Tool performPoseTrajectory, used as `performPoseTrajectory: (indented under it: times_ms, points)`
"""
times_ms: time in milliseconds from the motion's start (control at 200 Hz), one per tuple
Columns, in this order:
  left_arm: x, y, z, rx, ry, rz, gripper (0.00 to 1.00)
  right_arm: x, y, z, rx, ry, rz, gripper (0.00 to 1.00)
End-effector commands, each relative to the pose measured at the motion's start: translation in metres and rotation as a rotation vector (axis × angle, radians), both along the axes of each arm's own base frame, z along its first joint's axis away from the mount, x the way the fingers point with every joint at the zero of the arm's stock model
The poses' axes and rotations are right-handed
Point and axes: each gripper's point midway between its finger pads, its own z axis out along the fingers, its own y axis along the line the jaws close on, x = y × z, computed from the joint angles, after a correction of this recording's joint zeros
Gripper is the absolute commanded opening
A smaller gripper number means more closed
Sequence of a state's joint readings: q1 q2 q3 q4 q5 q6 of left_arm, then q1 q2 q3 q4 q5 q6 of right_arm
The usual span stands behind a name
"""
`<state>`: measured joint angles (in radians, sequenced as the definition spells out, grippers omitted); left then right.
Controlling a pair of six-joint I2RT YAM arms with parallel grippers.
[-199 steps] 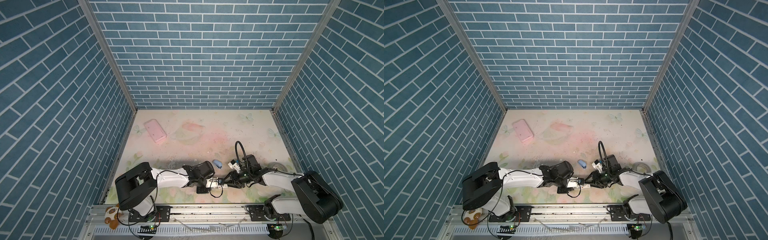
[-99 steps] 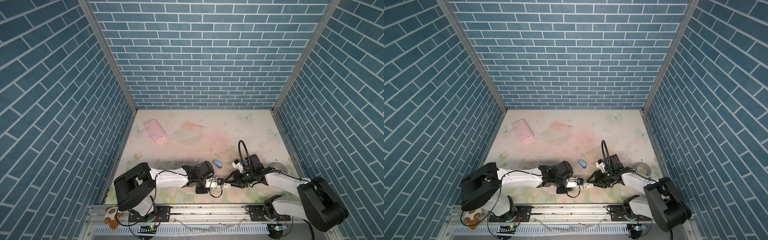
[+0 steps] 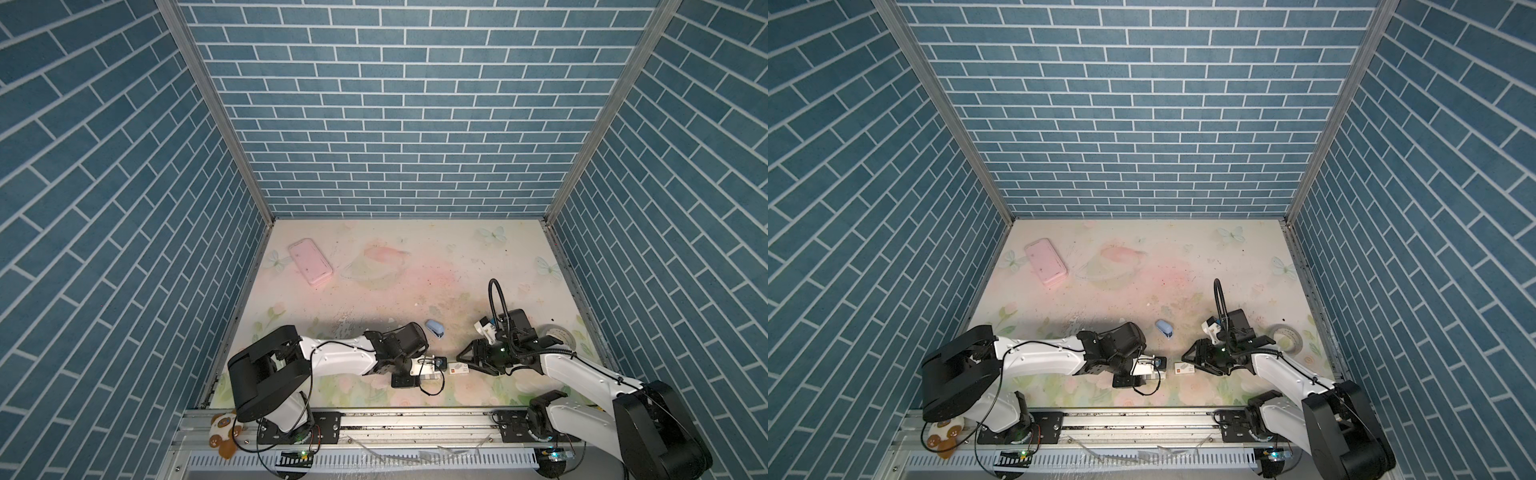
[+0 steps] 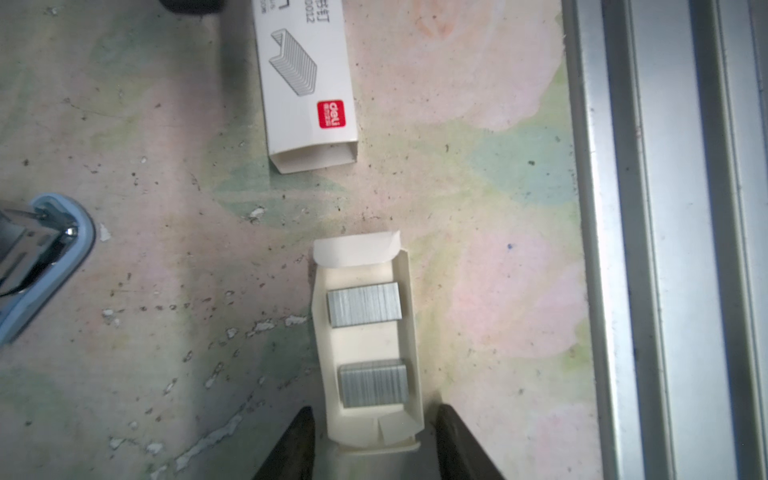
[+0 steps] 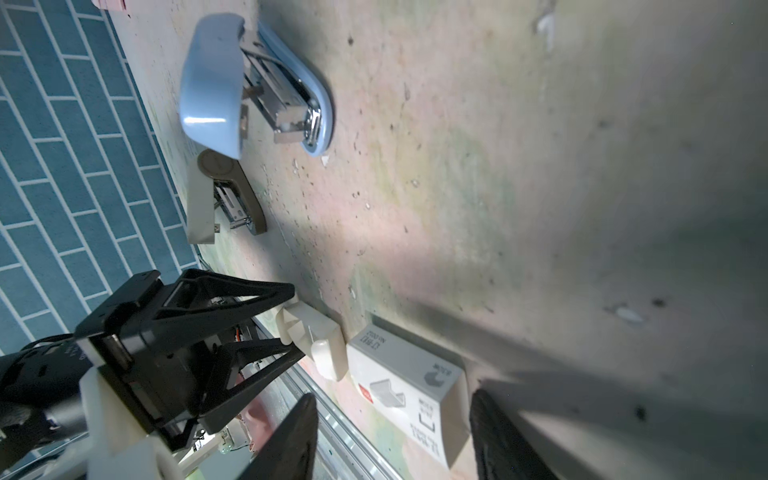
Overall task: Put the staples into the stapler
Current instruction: 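Set the open staple tray down and raise both grippers away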
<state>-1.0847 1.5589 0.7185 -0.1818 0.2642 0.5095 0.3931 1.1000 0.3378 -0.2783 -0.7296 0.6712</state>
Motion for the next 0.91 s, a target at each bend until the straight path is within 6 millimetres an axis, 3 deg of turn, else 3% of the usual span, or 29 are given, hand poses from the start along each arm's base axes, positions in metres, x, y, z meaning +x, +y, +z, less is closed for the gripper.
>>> performPoseTrajectory:
  times_ms: [0, 220, 360, 515, 705, 900]
  points:
    - [0.001, 0.002, 0.002, -0.003, 0.0, 0.005, 0.57, 0.009, -0.004, 0.007, -0.042, -0.04, 0.002, 0.62]
    - [-0.001, -0.003, 0.022, -0.027, 0.005, -0.017, 0.67, 0.023, -0.024, 0.008, -0.165, -0.092, -0.061, 0.63]
    - [-0.004, -0.006, 0.043, -0.015, 0.019, -0.059, 0.69, 0.034, -0.036, 0.024, -0.208, -0.15, -0.104, 0.63]
    - [-0.012, -0.002, 0.077, 0.049, 0.07, -0.146, 0.7, 0.041, -0.036, 0.045, -0.196, -0.183, -0.117, 0.61]
    - [0.018, 0.023, 0.105, 0.11, 0.098, -0.153, 0.72, 0.047, -0.019, 0.068, -0.099, -0.206, -0.074, 0.57]
    - [0.04, 0.05, 0.094, 0.205, 0.062, -0.184, 0.72, 0.05, -0.016, 0.088, -0.077, -0.241, -0.066, 0.54]
